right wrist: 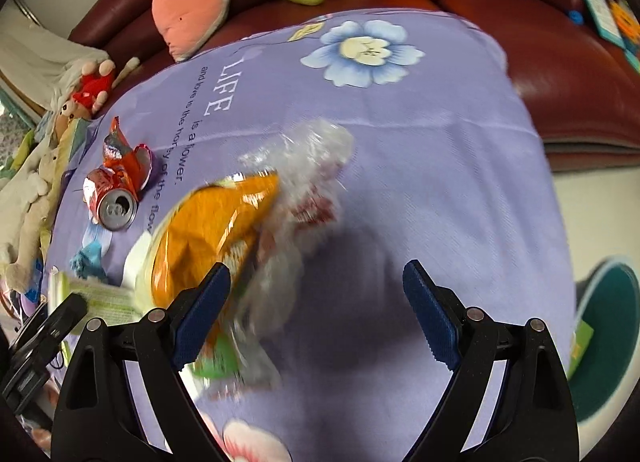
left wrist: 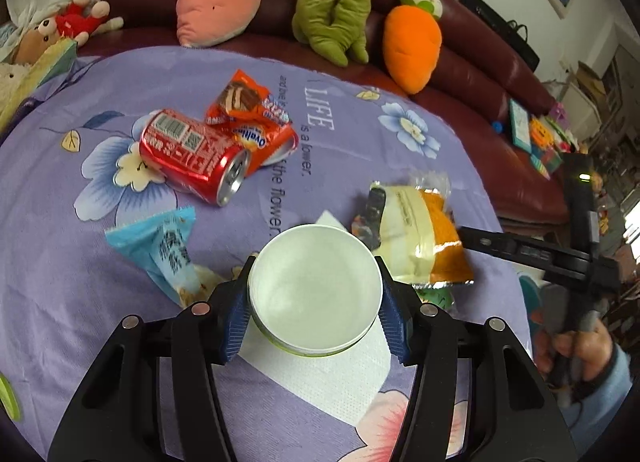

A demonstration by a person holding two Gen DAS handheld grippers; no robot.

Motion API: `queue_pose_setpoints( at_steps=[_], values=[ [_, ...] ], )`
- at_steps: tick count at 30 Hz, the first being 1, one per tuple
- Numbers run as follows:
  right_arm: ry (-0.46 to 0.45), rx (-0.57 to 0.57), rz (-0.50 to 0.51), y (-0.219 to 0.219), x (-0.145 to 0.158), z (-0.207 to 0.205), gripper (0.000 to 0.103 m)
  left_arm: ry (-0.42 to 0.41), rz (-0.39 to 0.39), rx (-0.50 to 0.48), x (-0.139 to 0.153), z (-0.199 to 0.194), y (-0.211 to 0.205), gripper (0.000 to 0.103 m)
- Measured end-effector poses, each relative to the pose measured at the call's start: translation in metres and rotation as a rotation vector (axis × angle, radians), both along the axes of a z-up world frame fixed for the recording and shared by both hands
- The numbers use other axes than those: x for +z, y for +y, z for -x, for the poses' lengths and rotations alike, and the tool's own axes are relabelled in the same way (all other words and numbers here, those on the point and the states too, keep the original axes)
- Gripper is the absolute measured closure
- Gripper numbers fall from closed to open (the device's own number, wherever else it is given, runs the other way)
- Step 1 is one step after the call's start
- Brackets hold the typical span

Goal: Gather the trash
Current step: 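Grasp the white cup with the left tool while the right tool grasps the clear plastic bag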

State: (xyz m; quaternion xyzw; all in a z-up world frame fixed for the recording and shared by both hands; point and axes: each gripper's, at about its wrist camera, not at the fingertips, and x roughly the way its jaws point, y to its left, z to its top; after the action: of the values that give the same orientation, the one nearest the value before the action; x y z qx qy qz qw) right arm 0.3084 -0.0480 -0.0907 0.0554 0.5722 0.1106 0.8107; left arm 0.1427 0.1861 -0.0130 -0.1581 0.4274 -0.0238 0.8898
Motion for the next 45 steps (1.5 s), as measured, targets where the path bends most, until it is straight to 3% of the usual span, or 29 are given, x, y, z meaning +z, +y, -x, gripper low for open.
queue_pose_setpoints(
  at_steps=[5, 6, 7, 8, 9, 15, 24, 36, 45],
  values=[
    [0.012, 0.027, -0.018, 0.01, -0.017, -0.017, 0.031, -0.023, 0.013, -0.019, 0.007, -0.004, -0.001, 0.046],
    [0.025, 0.035, -0.022, 0.012, -0.022, -0.019, 0.042, -0.023, 0.016, -0.022, 0.007, -0.005, -0.002, 0.046],
    [0.035, 0.039, -0.024, 0.012, -0.024, -0.019, 0.062, -0.022, 0.015, -0.023, 0.006, -0.006, -0.003, 0.046],
    [0.055, 0.046, -0.049, 0.011, -0.028, -0.019, 0.074, -0.018, 0.014, -0.024, 0.005, -0.008, -0.005, 0.046],
    [0.063, 0.043, -0.065, 0.009, -0.028, -0.018, 0.076, -0.011, 0.018, -0.025, 0.003, -0.009, -0.006, 0.046],
    [-0.003, 0.003, -0.062, -0.012, -0.003, 0.002, 0.077, -0.018, 0.017, -0.049, 0.01, -0.007, -0.021, 0.046],
    [-0.015, -0.084, -0.084, -0.072, 0.016, 0.051, 0.077, -0.065, -0.01, -0.127, 0.034, 0.01, -0.066, 0.046],
    [-0.13, -0.196, -0.161, -0.154, 0.063, 0.123, 0.077, -0.055, -0.063, -0.323, 0.039, 0.027, -0.172, 0.046],
    [-0.19, -0.341, -0.197, -0.23, 0.076, 0.157, 0.077, -0.024, -0.13, -0.455, 0.033, 0.021, -0.251, 0.046]
  ],
)
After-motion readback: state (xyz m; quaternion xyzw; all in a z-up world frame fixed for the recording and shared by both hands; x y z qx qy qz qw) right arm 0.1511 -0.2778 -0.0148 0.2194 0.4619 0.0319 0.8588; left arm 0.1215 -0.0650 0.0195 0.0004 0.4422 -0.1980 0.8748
